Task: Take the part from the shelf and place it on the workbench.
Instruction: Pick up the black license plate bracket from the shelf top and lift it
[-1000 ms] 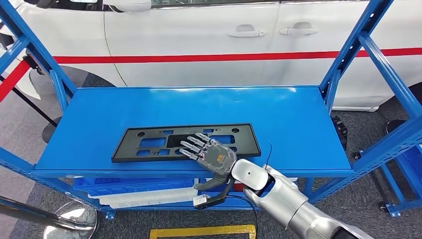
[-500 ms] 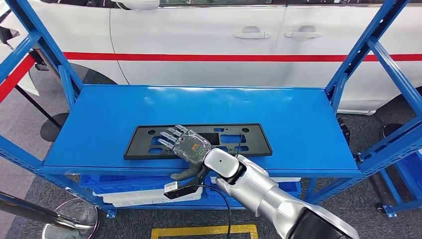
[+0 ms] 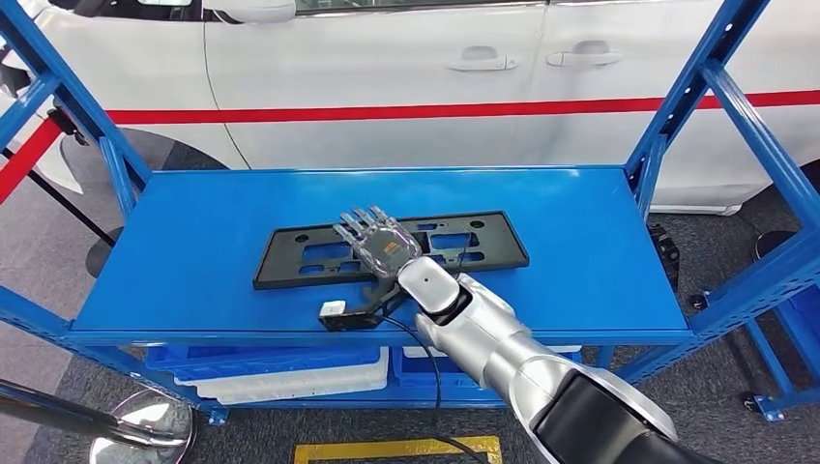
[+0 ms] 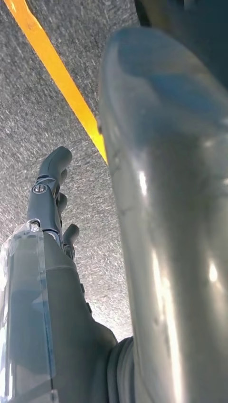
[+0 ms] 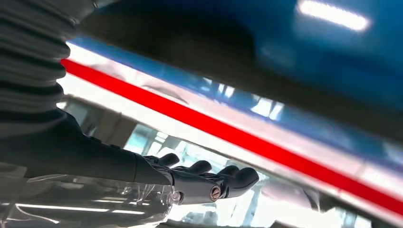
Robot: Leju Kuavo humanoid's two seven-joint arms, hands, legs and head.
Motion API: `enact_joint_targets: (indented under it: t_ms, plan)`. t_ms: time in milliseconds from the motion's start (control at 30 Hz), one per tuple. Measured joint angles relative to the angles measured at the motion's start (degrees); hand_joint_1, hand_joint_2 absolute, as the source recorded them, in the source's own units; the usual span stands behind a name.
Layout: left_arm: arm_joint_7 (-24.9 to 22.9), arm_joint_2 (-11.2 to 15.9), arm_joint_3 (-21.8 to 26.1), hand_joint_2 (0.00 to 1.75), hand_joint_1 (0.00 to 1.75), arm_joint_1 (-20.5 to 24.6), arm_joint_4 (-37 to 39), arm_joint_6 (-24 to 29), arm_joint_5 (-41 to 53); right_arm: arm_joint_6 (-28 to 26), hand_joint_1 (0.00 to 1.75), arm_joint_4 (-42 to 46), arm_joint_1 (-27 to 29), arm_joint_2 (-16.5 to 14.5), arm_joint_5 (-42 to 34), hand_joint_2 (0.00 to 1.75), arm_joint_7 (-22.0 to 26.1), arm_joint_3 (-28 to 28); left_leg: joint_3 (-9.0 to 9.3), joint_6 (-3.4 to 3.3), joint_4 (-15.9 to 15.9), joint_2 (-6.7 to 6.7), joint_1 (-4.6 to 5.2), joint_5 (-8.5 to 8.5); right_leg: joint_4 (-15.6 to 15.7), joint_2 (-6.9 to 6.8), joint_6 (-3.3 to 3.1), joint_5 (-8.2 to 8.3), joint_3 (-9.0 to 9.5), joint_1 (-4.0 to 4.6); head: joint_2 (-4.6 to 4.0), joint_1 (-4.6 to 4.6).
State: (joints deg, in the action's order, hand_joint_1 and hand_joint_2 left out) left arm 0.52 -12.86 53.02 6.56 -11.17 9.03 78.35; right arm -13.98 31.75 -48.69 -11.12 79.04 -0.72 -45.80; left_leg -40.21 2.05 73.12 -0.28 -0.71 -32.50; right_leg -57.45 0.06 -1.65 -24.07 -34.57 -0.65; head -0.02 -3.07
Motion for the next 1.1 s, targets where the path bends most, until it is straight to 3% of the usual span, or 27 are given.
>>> enact_joint_targets:
  t_ms: [33,67,133,167,233,333,400,433,467,500,533,567,667,733,833,867,900,1000,1033,1067,1100]
  plan:
    - [0.01,0.01,0.00,0.00,0.00,-0.08,0.00,-0.02,-0.01,-0.05,0.00,-1.02,0.02,-0.04,1.25,1.75,-0.88,-0.04,-0.61,0.10,0.81,0.01,-0.03,0.42,-0.04,0.00,0.01,-0.03,0.00,0.01,0.00,-0.01]
    - [0.04,0.02,0.00,0.00,0.00,-0.13,0.00,-0.07,-0.01,-0.12,0.00,-1.90,-0.04,-0.12,2.44,1.75,-1.68,-0.09,0.00,0.10,-0.88,0.02,-0.05,1.96,-0.10,0.06,0.07,-0.07,0.03,0.00,0.00,-0.01]
    - [0.14,0.04,0.00,0.00,0.00,-0.09,0.00,-0.25,0.03,-0.22,0.00,-3.25,-0.40,-0.30,4.17,1.75,-2.75,-0.19,3.63,-0.20,-8.84,0.04,-0.06,6.12,-0.22,0.21,0.31,-0.22,0.18,0.02,0.00,-0.01]
    - [0.18,0.05,0.00,0.00,0.00,0.00,0.00,-0.34,0.08,-0.24,0.00,-3.80,-0.63,-0.36,4.72,1.75,-3.05,-0.23,5.33,-0.53,-12.42,0.03,0.03,7.40,-0.31,0.28,0.52,-0.31,0.21,0.12,0.00,0.00]
    - [0.20,0.06,0.00,0.00,0.00,0.13,-0.01,-0.51,0.17,-0.05,0.00,-4.86,-1.02,-0.38,5.56,1.75,-3.32,-0.31,6.78,-1.27,-15.49,-0.03,0.28,7.91,-0.34,0.32,1.06,-0.35,0.21,0.30,0.00,0.01]
    - [0.20,0.08,0.00,0.00,0.00,0.15,-0.01,-0.68,0.31,0.90,0.00,-6.21,-1.73,-0.34,6.56,1.75,-3.14,-0.41,7.08,-2.43,-16.04,0.01,0.18,8.23,-0.57,0.30,2.06,-0.66,0.24,0.31,0.00,0.01]
    - [0.20,0.07,0.00,0.00,0.00,0.26,0.00,-0.77,0.36,1.69,0.63,-7.09,-2.18,-0.27,6.81,1.75,-2.73,-0.48,7.26,-3.13,-16.52,0.11,-0.06,8.57,-4.34,0.25,2.60,-3.12,-1.39,0.27,0.00,0.01]
    - [0.20,0.07,0.00,0.00,0.00,0.31,0.00,-0.79,0.36,2.08,0.94,-7.55,-2.30,-0.24,6.86,1.75,-2.51,-0.50,7.21,-3.31,-16.56,0.13,-0.02,8.62,-8.00,0.23,2.79,-5.08,-3.12,0.22,0.00,0.01]
    - [0.20,0.08,0.00,0.00,0.00,0.33,0.00,-0.80,0.35,2.46,1.38,-7.97,-2.34,-0.21,6.90,1.75,-2.33,-0.54,7.11,-3.44,-16.54,0.13,0.01,8.64,-12.14,0.22,2.93,-6.95,-5.13,0.21,0.00,0.01]
    - [0.20,0.09,0.00,0.00,0.00,0.32,0.00,-0.80,0.34,2.88,1.50,-8.33,-2.33,-0.20,6.92,1.75,-2.12,-0.56,7.05,-3.45,-16.51,0.13,0.04,8.65,-15.46,0.22,3.03,-8.07,-6.76,0.19,0.00,0.01]
    - [0.20,0.10,0.00,0.00,0.00,0.30,0.00,-0.81,0.34,3.26,1.62,-8.64,-2.35,-0.19,6.95,1.75,-1.94,-0.57,7.03,-3.45,-16.48,0.13,0.06,8.65,-16.86,0.21,3.06,-8.07,-7.44,0.18,0.00,0.01]
    - [0.20,0.11,0.00,0.00,0.00,0.30,0.00,-0.83,0.34,3.58,1.75,-8.87,-2.42,-0.18,6.96,1.75,-1.81,-0.59,7.07,-3.42,-16.44,0.12,0.07,8.64,-15.89,0.20,3.01,-6.97,-6.93,0.17,0.00,0.01]
    - [0.22,0.11,0.00,0.00,0.00,0.36,0.00,-0.84,0.27,3.89,1.75,-9.24,-2.94,-0.21,6.97,1.75,-1.31,-0.60,7.10,-3.03,-16.05,0.05,0.21,8.43,-4.42,0.14,2.35,-1.75,-1.01,0.27,0.00,0.01]
    - [0.28,0.11,0.00,0.00,0.00,0.38,0.00,-0.77,0.21,3.77,1.75,-9.33,-3.26,-0.32,6.95,1.75,-1.06,-0.60,6.89,-2.45,-15.76,0.00,0.42,8.29,-0.64,0.15,1.77,-0.89,0.74,0.45,0.00,0.01]
    - [0.34,0.13,0.00,0.00,0.00,0.40,-0.01,-0.69,0.19,3.66,1.75,-9.42,-3.52,-0.50,6.92,1.75,-1.01,-0.60,6.80,-1.46,-15.56,-0.03,0.40,8.07,-0.26,0.17,0.80,-0.76,0.78,0.42,0.00,0.01]
    - [0.35,0.14,0.00,0.00,0.00,0.40,-0.01,-0.69,0.18,3.64,1.75,-9.43,-3.63,-0.58,6.92,1.75,-1.01,-0.61,6.39,-1.15,-14.50,-0.02,0.33,7.28,-0.09,0.11,0.43,-0.63,0.88,0.28,0.00,0.01]
    - [0.36,0.14,0.00,0.00,0.00,0.40,-0.02,-0.69,0.18,3.64,1.75,-9.46,-3.73,-0.66,6.92,1.75,-1.02,-0.61,5.46,-0.86,-12.31,-0.01,0.24,5.92,0.09,0.04,0.15,-0.51,0.97,0.12,0.00,0.01]
    - [0.36,0.14,0.00,0.00,0.00,0.34,-0.01,-0.69,0.16,3.64,1.75,-9.65,-3.72,-0.75,6.92,1.75,-1.02,-0.61,0.30,-0.18,-1.27,0.03,-0.02,0.91,0.09,-0.02,-0.13,-0.52,0.90,0.12,0.00,0.01]
    - [0.36,0.15,0.00,0.00,0.00,0.30,-0.01,-0.69,0.15,3.65,1.75,-9.72,-3.70,-0.75,6.90,1.75,-0.96,-0.61,-0.74,-0.09,0.71,0.03,-0.04,0.62,0.07,0.00,-0.14,-0.54,0.88,0.15,0.00,0.00]
    - [0.36,0.17,0.00,0.00,0.00,0.27,-0.01,-0.69,0.14,3.67,1.75,-9.77,-3.69,-0.75,6.83,1.75,-0.85,-0.61,-0.66,-0.11,0.35,0.03,-0.04,1.51,0.05,0.05,-0.12,-0.56,0.91,0.16,0.00,0.01]
    - [0.39,0.19,0.00,0.00,0.00,0.27,-0.02,-0.69,0.10,3.70,1.75,-9.80,-3.71,-0.75,6.71,1.75,-0.71,-0.61,0.57,-0.25,-2.37,0.03,-0.03,3.38,0.04,0.11,-0.07,-0.60,1.01,0.17,0.00,0.00]
